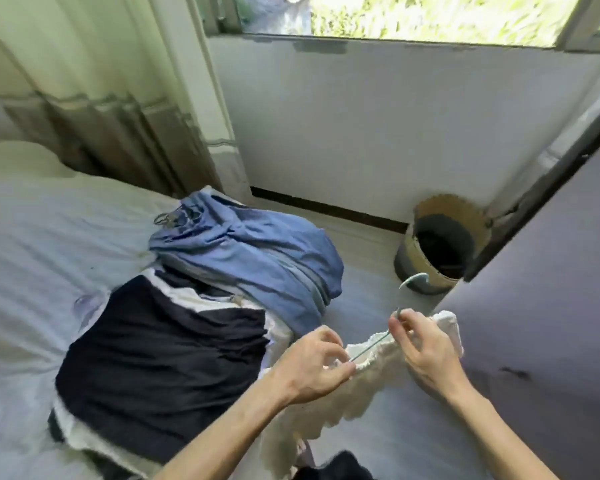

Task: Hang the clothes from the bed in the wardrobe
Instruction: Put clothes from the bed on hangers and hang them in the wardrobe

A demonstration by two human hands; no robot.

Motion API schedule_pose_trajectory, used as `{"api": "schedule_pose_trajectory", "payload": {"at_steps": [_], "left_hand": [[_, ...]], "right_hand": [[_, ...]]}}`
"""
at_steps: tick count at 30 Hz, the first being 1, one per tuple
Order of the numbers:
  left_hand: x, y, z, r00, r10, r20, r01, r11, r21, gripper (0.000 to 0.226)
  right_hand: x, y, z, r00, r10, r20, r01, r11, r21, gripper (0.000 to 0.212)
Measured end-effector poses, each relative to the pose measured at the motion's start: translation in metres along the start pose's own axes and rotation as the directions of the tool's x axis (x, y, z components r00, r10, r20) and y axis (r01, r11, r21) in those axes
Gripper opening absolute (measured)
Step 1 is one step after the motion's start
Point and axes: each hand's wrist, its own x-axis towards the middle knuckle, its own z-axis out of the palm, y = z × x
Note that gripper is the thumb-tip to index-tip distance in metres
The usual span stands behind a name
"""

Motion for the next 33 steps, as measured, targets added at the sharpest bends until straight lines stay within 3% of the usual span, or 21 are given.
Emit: {"api": "schedule_pose_trajectory", "payload": {"at_steps": [7, 11, 15, 19, 21, 24, 27, 33], "left_hand": [[-0.061, -0.063, -0.026, 0.94, -0.307, -0.148, 0.224, 0.883, -0.412, 0.022], [-0.101, -0.088, -0.034, 0.862, -0.439, -0.254, 0.251, 0.805, -0.538, 0.021], [-0.144, -0.104, -0.039, 0.779, -0.536, -0.325, 0.294, 0.77, -0.566, 0.019], [-0.194, -0.114, -0.037, 0.668, -0.655, -0.353, 0.379, 0.707, -0.597, 0.025], [-0.229, -0.118, -0.038, 0.556, -0.727, -0.402, 0.424, 0.665, -0.615, 0.024], [-0.283, -0.123, -0.043, 0.387, -0.777, -0.496, 0.468, 0.63, -0.62, 0.018], [-0.335, -0.119, -0.043, 0.291, -0.798, -0.527, 0.446, 0.601, -0.663, 0.014], [-0.433, -0.122, -0.038, 0.101, -0.827, -0.553, 0.342, 0.551, -0.761, 0.019]], "right_hand": [[0.006, -0.089, 0.108, 0.9, -0.337, 0.276, 0.376, 0.921, -0.101, 0.013], [0.013, -0.125, 0.142, 0.807, -0.416, 0.418, 0.462, 0.887, -0.011, 0.025], [0.019, -0.149, 0.171, 0.669, -0.483, 0.565, 0.534, 0.841, 0.086, 0.037], [0.018, -0.164, 0.196, 0.534, -0.573, 0.622, 0.691, 0.72, 0.07, 0.044], [0.013, -0.175, 0.212, 0.464, -0.583, 0.667, 0.729, 0.679, 0.085, 0.049], [0.007, -0.197, 0.235, 0.382, -0.543, 0.748, 0.732, 0.672, 0.113, 0.06], [-0.006, -0.214, 0.259, 0.288, -0.519, 0.805, 0.746, 0.649, 0.152, 0.067], [-0.051, -0.251, 0.303, 0.115, -0.413, 0.903, 0.69, 0.687, 0.227, 0.05]]}}
